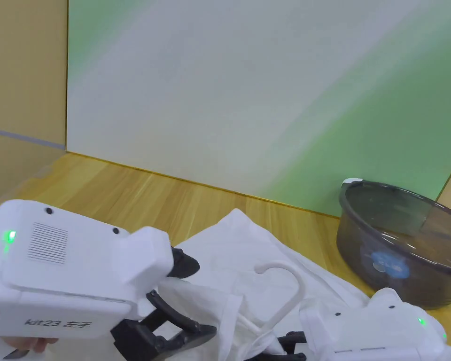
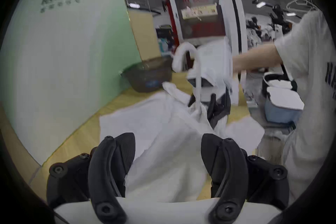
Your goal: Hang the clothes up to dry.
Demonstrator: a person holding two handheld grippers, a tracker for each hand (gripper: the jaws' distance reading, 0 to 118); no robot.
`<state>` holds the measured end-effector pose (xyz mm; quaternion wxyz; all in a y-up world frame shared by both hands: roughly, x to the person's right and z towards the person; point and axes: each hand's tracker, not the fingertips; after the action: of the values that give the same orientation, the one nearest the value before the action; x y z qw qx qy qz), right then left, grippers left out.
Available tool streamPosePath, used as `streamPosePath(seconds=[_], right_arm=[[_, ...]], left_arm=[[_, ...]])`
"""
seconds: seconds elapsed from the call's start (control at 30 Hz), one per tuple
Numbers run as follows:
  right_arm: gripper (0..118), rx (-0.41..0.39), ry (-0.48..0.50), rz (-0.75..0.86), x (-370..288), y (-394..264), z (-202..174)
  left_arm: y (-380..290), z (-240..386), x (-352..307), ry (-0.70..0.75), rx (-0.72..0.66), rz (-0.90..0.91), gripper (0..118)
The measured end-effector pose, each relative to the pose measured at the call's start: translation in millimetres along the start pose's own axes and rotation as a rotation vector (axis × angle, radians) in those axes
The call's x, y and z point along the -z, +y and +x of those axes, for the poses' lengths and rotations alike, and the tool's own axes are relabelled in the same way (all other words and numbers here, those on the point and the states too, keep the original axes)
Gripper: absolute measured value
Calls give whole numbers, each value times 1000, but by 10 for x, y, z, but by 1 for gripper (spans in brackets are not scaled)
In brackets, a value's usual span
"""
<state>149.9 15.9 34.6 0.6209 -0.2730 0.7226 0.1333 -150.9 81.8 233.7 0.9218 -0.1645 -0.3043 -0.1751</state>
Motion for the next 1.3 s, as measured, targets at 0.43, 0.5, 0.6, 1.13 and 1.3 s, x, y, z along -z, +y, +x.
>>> streamPosePath(seconds=[0.43, 0.5, 0.6, 1.13, 1.3], right_arm=[[5, 36, -173, 202, -517, -47, -552], [5, 56, -179, 203, -517, -85, -659], [5, 74, -175, 204, -549, -173, -706], [5, 414, -630, 601, -2057, -1778, -2141], [5, 551, -974, 727, -2348, -2450, -3765]], left_arm=[[188, 322, -283, -236, -82, 100, 0], [161, 286, -201, -221, -109, 77, 0], [139, 258, -132, -248, -119, 91, 0], [1324, 967, 1186, -820, 157, 192, 0], [1893, 1939, 1812, -1204, 306, 235, 0]])
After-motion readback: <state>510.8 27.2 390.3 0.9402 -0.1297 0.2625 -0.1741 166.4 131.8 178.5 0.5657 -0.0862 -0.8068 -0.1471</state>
